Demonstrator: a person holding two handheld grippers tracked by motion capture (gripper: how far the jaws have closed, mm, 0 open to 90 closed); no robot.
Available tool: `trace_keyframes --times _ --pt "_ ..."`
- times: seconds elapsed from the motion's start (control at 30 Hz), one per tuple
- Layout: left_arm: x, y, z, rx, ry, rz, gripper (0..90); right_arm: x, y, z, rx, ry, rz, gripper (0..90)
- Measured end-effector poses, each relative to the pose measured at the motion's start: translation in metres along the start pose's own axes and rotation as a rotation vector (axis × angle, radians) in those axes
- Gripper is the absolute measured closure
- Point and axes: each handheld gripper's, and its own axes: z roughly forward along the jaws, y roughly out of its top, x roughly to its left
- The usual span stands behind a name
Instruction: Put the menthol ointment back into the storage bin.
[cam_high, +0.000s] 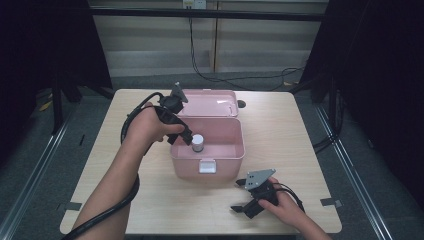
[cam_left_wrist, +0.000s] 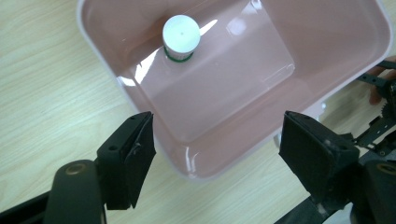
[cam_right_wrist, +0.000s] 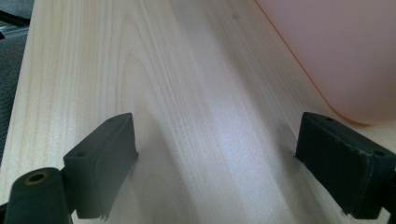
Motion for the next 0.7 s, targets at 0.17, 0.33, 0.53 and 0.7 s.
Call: trace_keyframes --times 0.17,0.33,0.53,0.7 --pt "0.011 -0.013 -0.007 -0.007 0.01 -0.003 26.3 0.0 0.0 0.0 0.001 0.004 0.002 11.5" --pt "0.021 -0.026 -0.01 -0.016 0.013 -0.004 26.1 0.0 0.0 0.0 0.002 0.004 0.002 11.5" --pt "0.028 -0.042 -0.009 -0.018 0.012 0.004 26.1 0.0 0.0 0.0 0.002 0.004 0.002 11.5" --pt "0.033 -0.055 -0.006 -0.032 0.01 0.005 26.0 0.0 0.0 0.0 0.001 0.003 0.002 11.5"
